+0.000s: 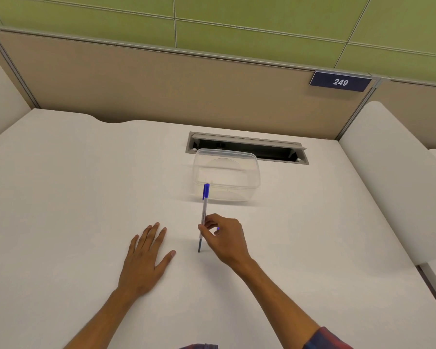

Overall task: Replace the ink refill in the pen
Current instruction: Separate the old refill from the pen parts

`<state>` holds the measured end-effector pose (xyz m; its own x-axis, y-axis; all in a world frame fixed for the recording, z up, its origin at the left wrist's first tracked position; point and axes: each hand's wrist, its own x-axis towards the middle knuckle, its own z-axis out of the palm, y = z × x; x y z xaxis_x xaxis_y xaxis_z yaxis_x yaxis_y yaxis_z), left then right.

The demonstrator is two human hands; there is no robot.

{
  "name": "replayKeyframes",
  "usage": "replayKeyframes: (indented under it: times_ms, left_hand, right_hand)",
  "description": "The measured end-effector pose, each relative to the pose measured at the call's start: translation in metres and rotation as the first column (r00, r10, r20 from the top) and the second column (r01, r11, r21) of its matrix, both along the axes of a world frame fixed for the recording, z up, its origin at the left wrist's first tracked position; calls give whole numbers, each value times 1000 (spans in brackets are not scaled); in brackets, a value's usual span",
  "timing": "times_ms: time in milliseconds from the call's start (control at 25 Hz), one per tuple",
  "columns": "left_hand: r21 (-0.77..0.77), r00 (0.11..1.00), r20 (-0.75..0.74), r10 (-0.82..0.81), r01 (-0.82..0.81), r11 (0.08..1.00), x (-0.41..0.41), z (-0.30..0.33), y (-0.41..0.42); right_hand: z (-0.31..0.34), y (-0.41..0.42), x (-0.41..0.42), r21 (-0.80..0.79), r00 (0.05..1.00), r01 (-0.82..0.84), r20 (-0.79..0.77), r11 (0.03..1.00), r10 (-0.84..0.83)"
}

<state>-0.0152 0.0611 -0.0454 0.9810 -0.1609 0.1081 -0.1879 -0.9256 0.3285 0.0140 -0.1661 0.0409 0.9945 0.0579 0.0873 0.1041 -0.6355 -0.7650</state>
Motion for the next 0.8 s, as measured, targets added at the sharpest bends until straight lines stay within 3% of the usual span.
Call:
replayKeyframes:
  times_ms: [560, 800]
  left_hand:
    - [-3, 1000, -15, 1, -1, 1000, -1, 1, 1]
    - [-7, 1000, -17, 2, -2, 1000, 0, 1, 0]
  right_hand:
    - [19, -4, 2, 35, 996, 87, 8, 996, -88]
    - [23, -5, -1, 176, 990, 127, 35, 976, -135]
